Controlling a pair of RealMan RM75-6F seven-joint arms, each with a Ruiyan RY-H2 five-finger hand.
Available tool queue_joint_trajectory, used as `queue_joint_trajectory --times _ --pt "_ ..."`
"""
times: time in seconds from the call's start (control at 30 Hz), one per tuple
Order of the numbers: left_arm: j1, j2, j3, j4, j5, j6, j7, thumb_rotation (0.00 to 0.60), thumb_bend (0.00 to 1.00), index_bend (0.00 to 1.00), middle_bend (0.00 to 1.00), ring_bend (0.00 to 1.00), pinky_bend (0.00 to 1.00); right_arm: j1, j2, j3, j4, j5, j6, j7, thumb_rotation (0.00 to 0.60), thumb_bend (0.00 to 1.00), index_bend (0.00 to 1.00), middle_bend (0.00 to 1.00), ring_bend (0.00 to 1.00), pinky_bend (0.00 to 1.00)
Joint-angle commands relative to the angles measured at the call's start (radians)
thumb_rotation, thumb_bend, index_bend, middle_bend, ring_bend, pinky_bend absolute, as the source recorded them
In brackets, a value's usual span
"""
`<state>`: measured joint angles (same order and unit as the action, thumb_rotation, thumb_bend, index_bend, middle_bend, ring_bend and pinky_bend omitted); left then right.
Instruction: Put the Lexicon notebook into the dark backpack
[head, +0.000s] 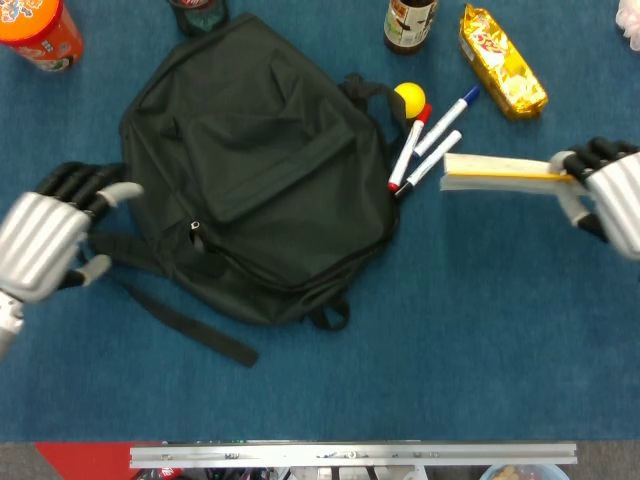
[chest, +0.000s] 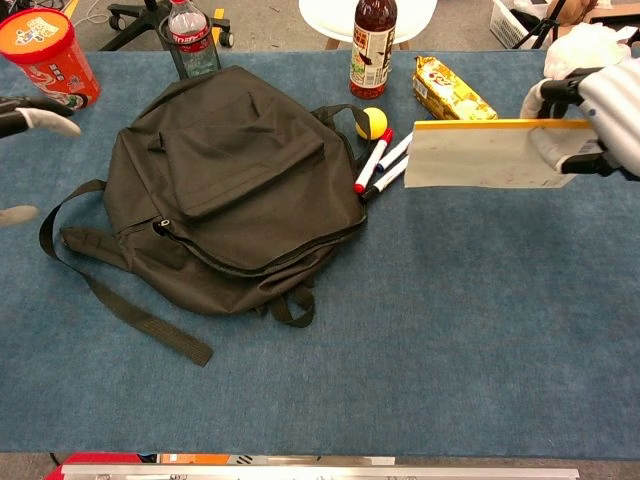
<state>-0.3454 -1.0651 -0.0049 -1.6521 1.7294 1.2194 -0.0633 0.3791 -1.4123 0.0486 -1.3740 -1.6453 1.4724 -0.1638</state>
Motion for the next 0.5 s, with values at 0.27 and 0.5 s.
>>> queue_joint_trajectory --times 0.27,0.5 --pt "-0.140 -0.022 0.023 -0.022 0.099 -0.120 -0.057 0.600 0.18 0.21 0.14 0.16 0.16 -0.040 0.091 0.030 -0.082 0.020 0.043 -0.008 0.600 0.43 0.72 0.64 0.51 0.69" --pt "-0.224 -0.107 0.031 -0.025 0.101 -0.222 -0.043 0.600 0.18 0.21 0.14 0.16 0.16 -0.050 0.111 0.044 -0.084 0.035 0.043 0.007 0.600 0.43 0.72 0.64 0.51 0.69"
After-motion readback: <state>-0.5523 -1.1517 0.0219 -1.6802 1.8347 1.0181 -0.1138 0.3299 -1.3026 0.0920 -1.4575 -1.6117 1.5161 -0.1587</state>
